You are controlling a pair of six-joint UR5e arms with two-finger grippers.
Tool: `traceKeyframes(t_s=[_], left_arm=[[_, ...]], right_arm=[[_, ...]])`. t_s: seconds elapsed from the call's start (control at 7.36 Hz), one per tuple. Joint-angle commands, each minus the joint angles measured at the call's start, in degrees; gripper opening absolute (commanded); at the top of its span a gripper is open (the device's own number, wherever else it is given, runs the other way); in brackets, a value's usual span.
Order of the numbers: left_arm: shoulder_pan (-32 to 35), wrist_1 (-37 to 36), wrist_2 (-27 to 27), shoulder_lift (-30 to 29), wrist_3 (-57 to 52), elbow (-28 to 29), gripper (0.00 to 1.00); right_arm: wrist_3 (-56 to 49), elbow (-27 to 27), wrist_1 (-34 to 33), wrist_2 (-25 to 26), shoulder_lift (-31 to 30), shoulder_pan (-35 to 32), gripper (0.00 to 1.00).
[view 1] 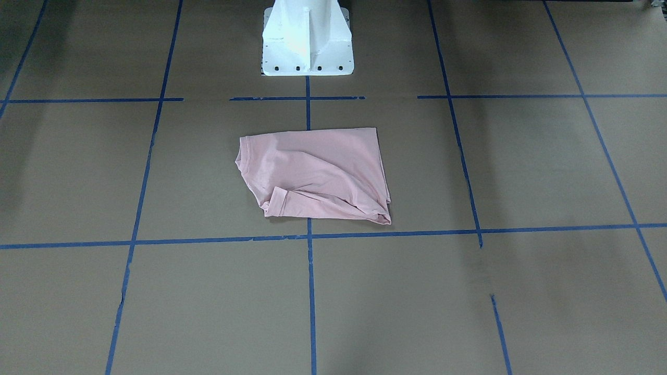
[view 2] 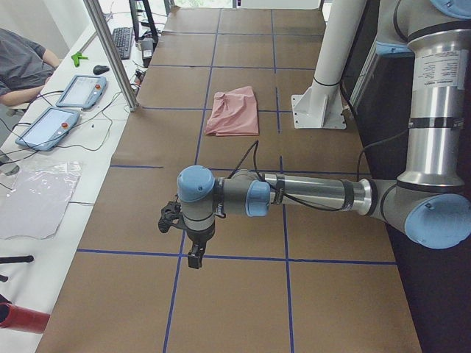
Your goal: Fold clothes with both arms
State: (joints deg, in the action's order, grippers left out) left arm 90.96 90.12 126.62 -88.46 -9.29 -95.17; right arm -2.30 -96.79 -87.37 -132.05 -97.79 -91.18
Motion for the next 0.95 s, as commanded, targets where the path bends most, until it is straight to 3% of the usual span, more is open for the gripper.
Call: traceKeyframes(t_s=[0.0, 0.82], left_arm=[[-0.1, 0.9, -0.3, 0.1, 0.2, 0.3, 1.0], [-0.1, 1.1, 0.4, 0.1, -0.1, -0.3, 1.0]], right_arm=[[0.4, -0.2, -0.1, 0.0, 0.1, -0.1, 1.0], [0.5, -0.3, 0.1, -0.6, 0.6, -0.1, 1.0]])
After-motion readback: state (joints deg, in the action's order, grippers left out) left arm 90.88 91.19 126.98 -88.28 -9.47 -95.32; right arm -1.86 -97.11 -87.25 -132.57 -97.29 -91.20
